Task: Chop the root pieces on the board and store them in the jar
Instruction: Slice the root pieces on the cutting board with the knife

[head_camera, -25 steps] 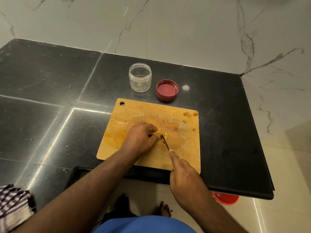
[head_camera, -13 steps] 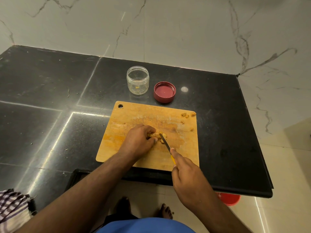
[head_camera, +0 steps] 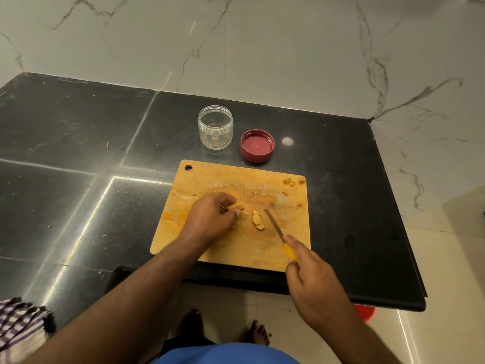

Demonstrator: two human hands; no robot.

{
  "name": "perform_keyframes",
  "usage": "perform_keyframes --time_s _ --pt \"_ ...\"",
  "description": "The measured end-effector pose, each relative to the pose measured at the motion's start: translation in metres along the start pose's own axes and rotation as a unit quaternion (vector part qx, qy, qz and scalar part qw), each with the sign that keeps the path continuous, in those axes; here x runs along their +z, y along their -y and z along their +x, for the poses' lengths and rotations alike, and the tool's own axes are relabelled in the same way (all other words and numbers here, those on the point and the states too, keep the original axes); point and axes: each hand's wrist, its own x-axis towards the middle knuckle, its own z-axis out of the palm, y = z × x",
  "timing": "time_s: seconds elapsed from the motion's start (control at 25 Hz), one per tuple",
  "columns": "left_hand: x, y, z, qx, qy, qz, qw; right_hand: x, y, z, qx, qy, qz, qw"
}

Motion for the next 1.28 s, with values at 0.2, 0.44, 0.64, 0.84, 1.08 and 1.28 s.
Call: perform_keyframes --time_s 0.2,0.44,0.64,0.84,1.08,1.28 --pt "-0.018 0.008 0.007 -0.027 -0.036 -0.051 0.998 0.018 0.006 -0.004 -0.011 0.031 0.016 0.999" --pt "-0.023 0.01 0.008 -0.03 -0.036 -0.064 0.997 0.026 0.007 -0.003 -0.038 0.024 0.051 0.998" --pt "-0.024 0.014 0.007 -0.034 -0.039 -0.086 0.995 0.021 -0.017 -0.022 0.016 -0.01 0.023 1.0" --pt "-0.027 0.013 0.009 -0.044 -0.045 -0.104 0.993 0.047 0.009 -0.019 -0.059 0.059 0.03 0.996" --pt "-0.035 0.022 0.003 -0.048 -0.056 -0.104 0.992 0.046 0.008 -0.008 -0.042 0.025 0.05 0.998" --pt "-0.034 0.021 0.0 -0.046 -0.053 -0.103 0.992 0.06 0.019 -0.008 -0.081 0.069 0.024 0.994"
